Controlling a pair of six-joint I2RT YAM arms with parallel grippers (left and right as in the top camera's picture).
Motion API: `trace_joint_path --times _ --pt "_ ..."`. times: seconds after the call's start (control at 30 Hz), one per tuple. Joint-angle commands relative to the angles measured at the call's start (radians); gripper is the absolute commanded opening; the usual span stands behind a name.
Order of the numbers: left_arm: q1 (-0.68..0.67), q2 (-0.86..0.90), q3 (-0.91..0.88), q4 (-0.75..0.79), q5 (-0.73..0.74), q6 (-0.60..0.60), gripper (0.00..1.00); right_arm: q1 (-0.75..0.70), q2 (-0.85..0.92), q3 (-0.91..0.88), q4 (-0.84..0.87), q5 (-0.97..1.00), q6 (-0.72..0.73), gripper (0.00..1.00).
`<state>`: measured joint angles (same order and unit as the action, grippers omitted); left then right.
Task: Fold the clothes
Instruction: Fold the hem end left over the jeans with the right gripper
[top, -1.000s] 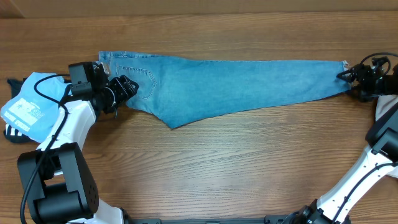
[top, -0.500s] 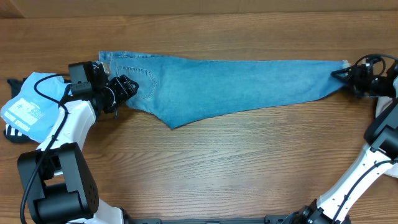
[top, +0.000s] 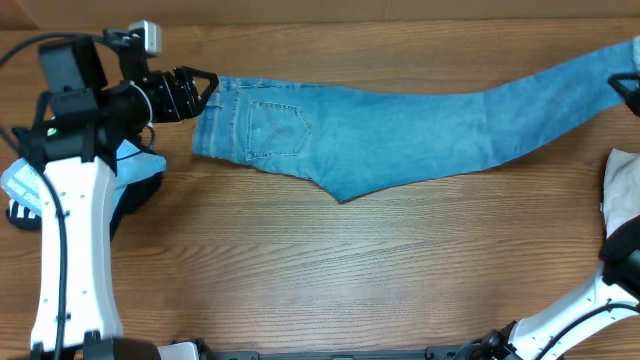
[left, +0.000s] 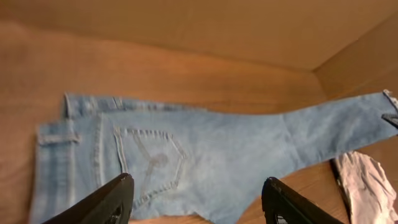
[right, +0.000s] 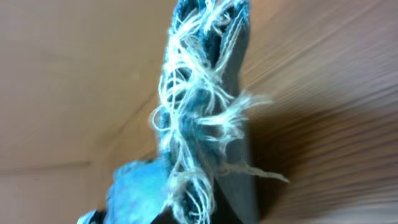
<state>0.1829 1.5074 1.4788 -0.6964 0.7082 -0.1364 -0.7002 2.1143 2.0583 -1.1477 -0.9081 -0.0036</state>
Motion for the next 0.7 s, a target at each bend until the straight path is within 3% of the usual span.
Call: trace_joint_path --times 0.0,0.23,0.33,0.43,0.67 --pt "-0.006 -0.066 0.030 -0.010 0.017 0.032 0.70 0.179 -0.016 0.018 -0.080 0.030 -0.030 0.04" --pt "-0.006 -0.090 0.030 -0.085 0.018 0.032 0.69 0.659 -0.016 0.017 -0.141 0.417 0.047 0.04" --pt "-0.006 -0.090 0.030 -0.090 0.018 0.032 0.69 0.769 -0.016 -0.010 -0.117 0.467 0.058 0.04" --pt "-0.006 -0.090 0.030 -0.092 0.018 0.024 0.69 0.838 -0.012 -0.090 -0.037 0.481 0.109 0.04" --pt "-0.006 -0.090 0.030 -0.104 0.018 0.024 0.69 0.847 -0.011 -0.186 0.056 0.481 0.136 0.04"
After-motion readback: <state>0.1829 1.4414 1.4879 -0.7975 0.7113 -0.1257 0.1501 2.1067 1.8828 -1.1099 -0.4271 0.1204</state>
